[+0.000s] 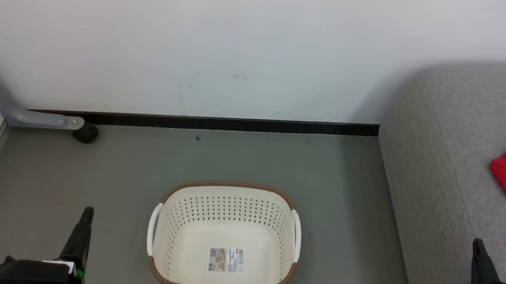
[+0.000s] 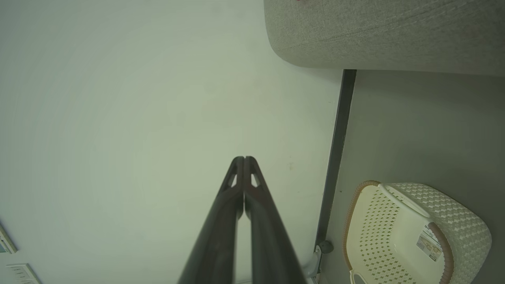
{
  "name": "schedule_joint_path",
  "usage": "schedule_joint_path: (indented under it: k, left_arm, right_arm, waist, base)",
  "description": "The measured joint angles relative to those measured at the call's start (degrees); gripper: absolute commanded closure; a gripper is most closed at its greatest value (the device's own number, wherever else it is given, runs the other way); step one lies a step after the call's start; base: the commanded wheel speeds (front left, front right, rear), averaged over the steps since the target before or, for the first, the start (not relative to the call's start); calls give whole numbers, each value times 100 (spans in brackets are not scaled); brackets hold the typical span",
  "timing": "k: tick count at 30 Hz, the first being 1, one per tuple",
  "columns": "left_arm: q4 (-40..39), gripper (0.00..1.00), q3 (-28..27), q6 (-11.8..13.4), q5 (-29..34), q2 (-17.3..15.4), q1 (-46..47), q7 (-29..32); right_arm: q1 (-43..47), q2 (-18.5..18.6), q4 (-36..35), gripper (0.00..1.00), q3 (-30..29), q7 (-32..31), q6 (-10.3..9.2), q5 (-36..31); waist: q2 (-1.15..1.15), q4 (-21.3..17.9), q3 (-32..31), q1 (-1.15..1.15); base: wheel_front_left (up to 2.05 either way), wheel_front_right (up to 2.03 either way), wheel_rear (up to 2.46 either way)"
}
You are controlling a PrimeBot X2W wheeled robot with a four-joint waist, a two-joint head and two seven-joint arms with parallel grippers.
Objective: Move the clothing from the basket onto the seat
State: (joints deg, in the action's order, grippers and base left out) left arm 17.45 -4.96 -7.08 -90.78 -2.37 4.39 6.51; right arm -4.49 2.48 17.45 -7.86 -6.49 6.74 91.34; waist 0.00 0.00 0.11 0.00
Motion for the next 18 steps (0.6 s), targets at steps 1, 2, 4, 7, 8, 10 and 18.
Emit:
schedule_joint_path:
  k: [1, 2, 4, 7, 8, 10, 18]
  left_arm:
    - [-1, 100, 0, 0, 0, 0, 0, 0]
    - [-2, 100, 0, 0, 0, 0, 0, 0]
    - [-4, 100, 0, 0, 0, 0, 0, 0]
    - [-7, 100, 0, 0, 0, 0, 0, 0]
    - [-7, 100, 0, 0, 0, 0, 0, 0]
    - [-8, 100, 0, 0, 0, 0, 0, 0]
    - [-11, 100, 1, 0, 0, 0, 0, 0]
  right_arm:
    - [0, 0, 0, 100, 0, 0, 0, 0]
    - [0, 0, -1, 100, 0, 0, 0, 0]
    - [0, 0, -1, 100, 0, 0, 0, 0]
    - [0, 0, -1, 100, 0, 0, 0, 0]
    - [0, 0, -1, 100, 0, 0, 0, 0]
    - [0, 0, -1, 100, 0, 0, 0, 0]
    - [0, 0, -2, 100, 0, 0, 0, 0]
  waist:
    - [0, 0, 0, 0]
    - [0, 0, 0, 0]
    - [0, 0, 0, 0]
    - [0, 0, 0, 0]
    - [0, 0, 0, 0]
    - [0, 0, 0, 0]
    - [0, 0, 0, 0]
  base:
    - [0, 0, 0]
    - [0, 0, 0]
    - [0, 0, 0]
    - [0, 0, 0]
    - [0, 0, 0]
    - [0, 0, 0]
    - [0, 0, 0]
